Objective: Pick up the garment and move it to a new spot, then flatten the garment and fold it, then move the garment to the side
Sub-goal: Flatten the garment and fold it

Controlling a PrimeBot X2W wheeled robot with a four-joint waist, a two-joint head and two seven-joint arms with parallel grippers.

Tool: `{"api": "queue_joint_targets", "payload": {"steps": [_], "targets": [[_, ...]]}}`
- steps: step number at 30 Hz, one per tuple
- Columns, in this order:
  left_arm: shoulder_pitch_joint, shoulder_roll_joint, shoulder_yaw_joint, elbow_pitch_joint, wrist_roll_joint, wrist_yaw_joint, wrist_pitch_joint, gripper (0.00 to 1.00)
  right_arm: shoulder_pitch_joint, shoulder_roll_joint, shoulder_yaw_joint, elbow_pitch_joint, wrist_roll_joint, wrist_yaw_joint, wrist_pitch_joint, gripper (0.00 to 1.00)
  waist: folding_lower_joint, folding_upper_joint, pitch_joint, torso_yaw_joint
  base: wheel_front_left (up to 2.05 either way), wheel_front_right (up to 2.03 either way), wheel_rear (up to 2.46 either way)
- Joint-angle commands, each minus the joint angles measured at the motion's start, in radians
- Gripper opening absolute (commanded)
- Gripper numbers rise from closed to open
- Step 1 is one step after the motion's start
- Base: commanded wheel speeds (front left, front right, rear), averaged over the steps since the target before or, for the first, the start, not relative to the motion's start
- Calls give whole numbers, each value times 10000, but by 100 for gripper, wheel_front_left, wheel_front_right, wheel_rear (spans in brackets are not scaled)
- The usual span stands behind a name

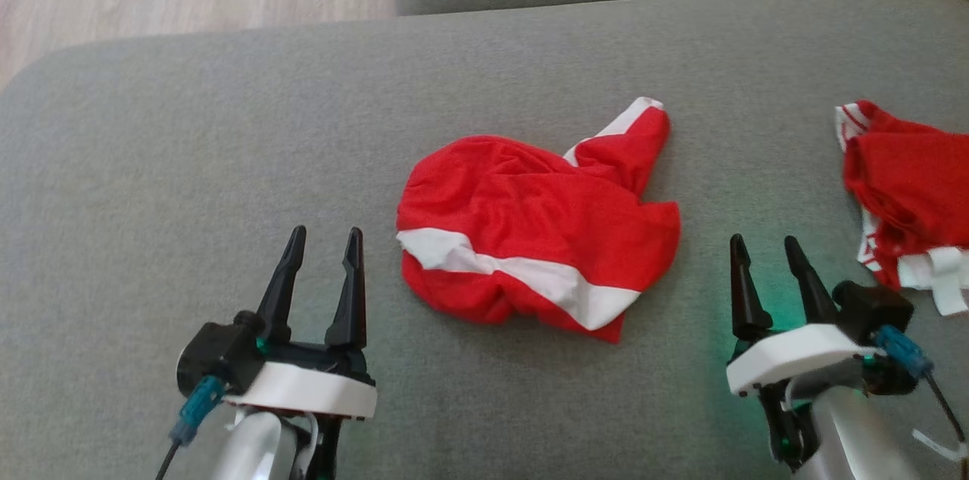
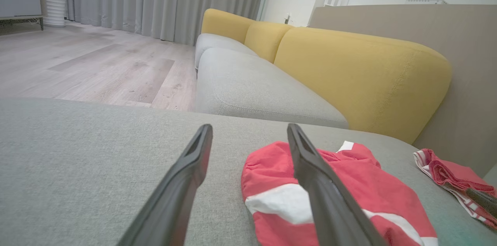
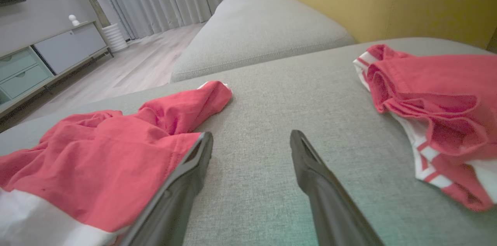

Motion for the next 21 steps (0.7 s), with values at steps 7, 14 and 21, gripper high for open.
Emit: {"api": "queue_joint_targets", "payload": {"steps": [7,14,21], "targets": [[-522,60,179,-225,-21,-57,-93,100,-970,26,802,646,875,67,145,100,0,0,234,365,0,0,0],[-613,57,90,-215,-2,-57,-93,100,-1511,27,1624,1419,1957,67,326,100,0,0,387,528,0,0,0],[-710,49,29,-119,23,-58,-93,100,-1921,27,2243,1951,2649,67,324,0,0,0,473,603,0,0,0]]}}
